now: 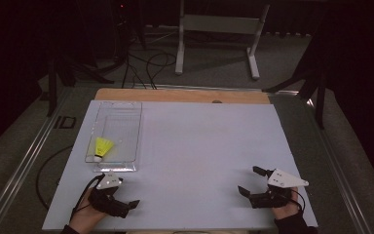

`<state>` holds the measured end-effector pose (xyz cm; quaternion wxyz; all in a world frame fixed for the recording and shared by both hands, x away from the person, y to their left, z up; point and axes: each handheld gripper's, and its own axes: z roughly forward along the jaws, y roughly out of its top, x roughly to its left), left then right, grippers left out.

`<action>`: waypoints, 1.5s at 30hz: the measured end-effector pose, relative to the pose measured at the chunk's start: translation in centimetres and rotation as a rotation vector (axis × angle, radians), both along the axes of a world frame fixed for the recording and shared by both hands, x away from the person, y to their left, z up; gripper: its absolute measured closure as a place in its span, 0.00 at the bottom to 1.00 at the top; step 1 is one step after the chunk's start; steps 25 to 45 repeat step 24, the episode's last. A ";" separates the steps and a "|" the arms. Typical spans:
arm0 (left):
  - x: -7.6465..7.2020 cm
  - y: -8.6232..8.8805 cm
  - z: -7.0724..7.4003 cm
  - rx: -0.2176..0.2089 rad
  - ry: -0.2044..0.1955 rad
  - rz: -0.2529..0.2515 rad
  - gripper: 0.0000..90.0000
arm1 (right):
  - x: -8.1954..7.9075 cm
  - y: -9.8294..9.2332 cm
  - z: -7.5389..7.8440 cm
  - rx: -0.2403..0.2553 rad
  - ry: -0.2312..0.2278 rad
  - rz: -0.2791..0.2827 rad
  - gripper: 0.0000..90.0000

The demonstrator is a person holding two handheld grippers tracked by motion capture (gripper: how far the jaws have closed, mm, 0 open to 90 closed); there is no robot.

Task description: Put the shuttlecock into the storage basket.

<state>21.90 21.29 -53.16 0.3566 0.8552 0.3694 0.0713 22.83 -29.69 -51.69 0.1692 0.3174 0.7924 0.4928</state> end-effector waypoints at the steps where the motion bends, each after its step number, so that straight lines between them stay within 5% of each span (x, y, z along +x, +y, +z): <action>1: 0.0 0.0 0.0 0.000 0.000 0.000 0.00 | 0.0 0.0 0.0 0.000 0.000 0.000 0.10; 9: 0.0 -0.4 -0.3 0.003 -0.009 0.017 0.00 | 0.0 0.0 0.0 -0.001 0.002 0.001 0.10; 16: 0.0 0.0 -0.2 0.001 -0.040 0.080 0.00 | 0.1 0.0 -0.2 0.000 0.007 0.003 0.10; 45: 0.0 0.1 -0.3 -0.008 -0.043 0.073 0.00 | 0.1 0.0 -0.2 0.001 0.011 0.003 0.10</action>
